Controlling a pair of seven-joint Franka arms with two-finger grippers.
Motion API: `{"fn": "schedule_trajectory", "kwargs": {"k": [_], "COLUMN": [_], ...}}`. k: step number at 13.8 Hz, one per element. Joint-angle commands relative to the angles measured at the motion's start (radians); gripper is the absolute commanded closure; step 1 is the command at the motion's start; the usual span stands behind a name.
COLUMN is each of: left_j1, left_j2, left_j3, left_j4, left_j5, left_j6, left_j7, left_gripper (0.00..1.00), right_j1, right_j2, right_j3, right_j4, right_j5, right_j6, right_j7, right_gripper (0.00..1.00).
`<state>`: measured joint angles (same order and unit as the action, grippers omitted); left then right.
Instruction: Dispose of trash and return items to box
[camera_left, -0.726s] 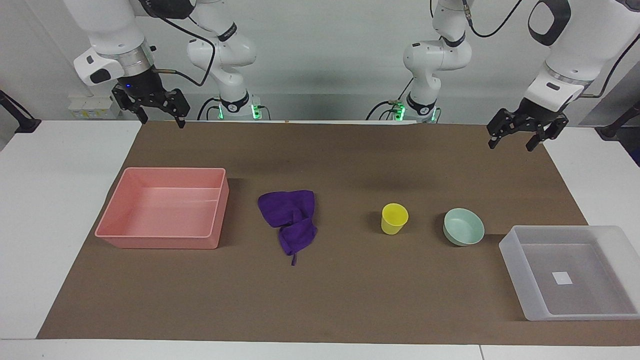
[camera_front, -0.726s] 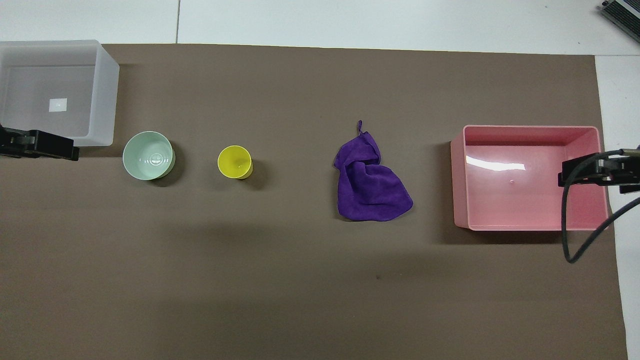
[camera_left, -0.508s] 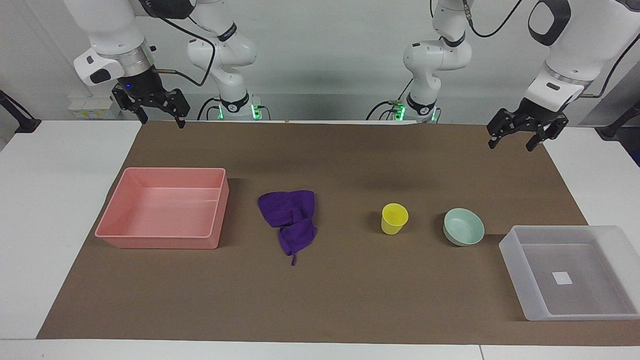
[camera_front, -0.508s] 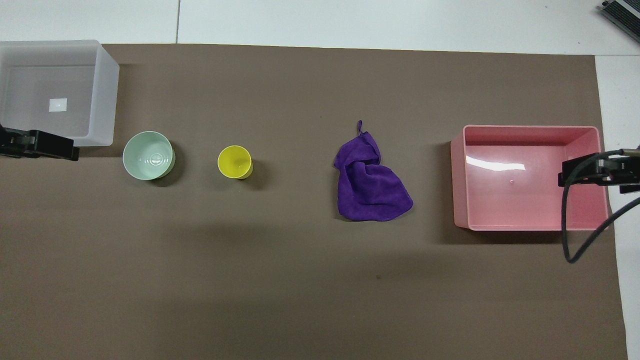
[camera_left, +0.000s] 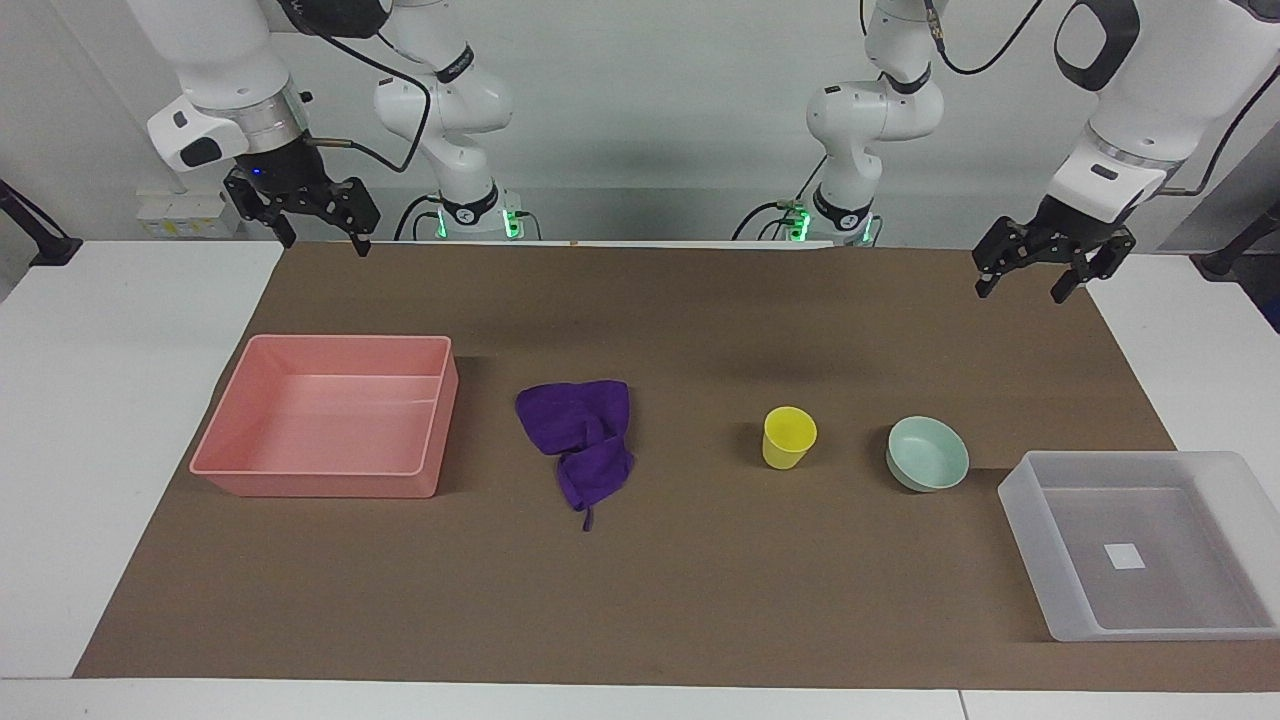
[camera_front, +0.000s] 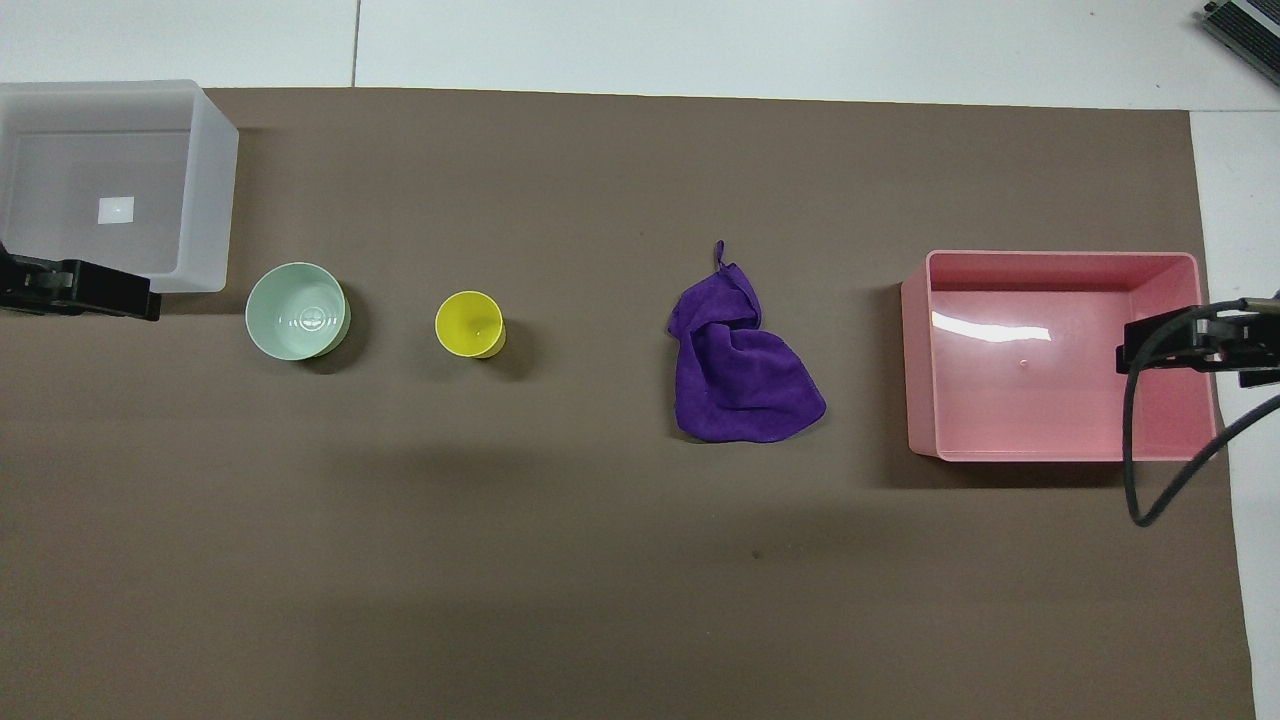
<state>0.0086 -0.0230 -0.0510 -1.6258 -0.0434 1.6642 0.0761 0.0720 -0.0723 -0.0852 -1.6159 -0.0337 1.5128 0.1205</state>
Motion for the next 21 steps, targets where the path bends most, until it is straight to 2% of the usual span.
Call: {"fn": "schedule_trajectory", "kwargs": {"k": [1,6,9,11,15,16,18,21], "left_j1": [0.001,0.007,0.013,0.034,0.063,0.063,0.068,0.067], "left_j2": [-0.017,0.006,0.072,0.109,0.164,0.188,0.225,0.274], "left_j3": [-0.003,-0.003,-0.003,-0.003,-0.003,-0.004,-0.004,-0.006], "left_j4": [-0.048,-0.195,-0.271,-0.328,-0.390,-0.388,-0.390,-0.391], "left_j5": [0.010,0.010,0.008,0.008,0.007,0.005,-0.006,-0.013], "left_j6": [0.041,0.231,0.382,0.484,0.621,0.646,0.674,0.718], "left_j7": [0.002,-0.065,-0.122,-0.125,-0.225,-0.249,-0.266,-0.324], "left_gripper": [0.00,0.00,0.00,0.00,0.00,0.00,0.00,0.00], "right_j1": [-0.015,-0.015,-0.018,-0.017,-0.014,0.000,0.050,0.155], "right_j2": [-0.023,-0.023,-0.024,-0.044,-0.044,-0.043,-0.044,0.043], "right_j3": [0.008,0.008,0.008,0.007,0.005,0.010,0.019,0.019], "right_j4": [-0.025,-0.025,-0.031,-0.088,-0.094,-0.102,-0.188,-0.214], "right_j5": [0.003,0.003,0.005,0.062,0.055,0.055,0.055,0.058], "right_j6": [0.012,0.010,0.018,0.090,0.115,0.138,0.267,0.412], "right_j7": [-0.025,-0.025,-0.033,-0.065,-0.062,-0.056,-0.041,0.065], "right_gripper": [0.00,0.00,0.00,0.00,0.00,0.00,0.00,0.00]}}
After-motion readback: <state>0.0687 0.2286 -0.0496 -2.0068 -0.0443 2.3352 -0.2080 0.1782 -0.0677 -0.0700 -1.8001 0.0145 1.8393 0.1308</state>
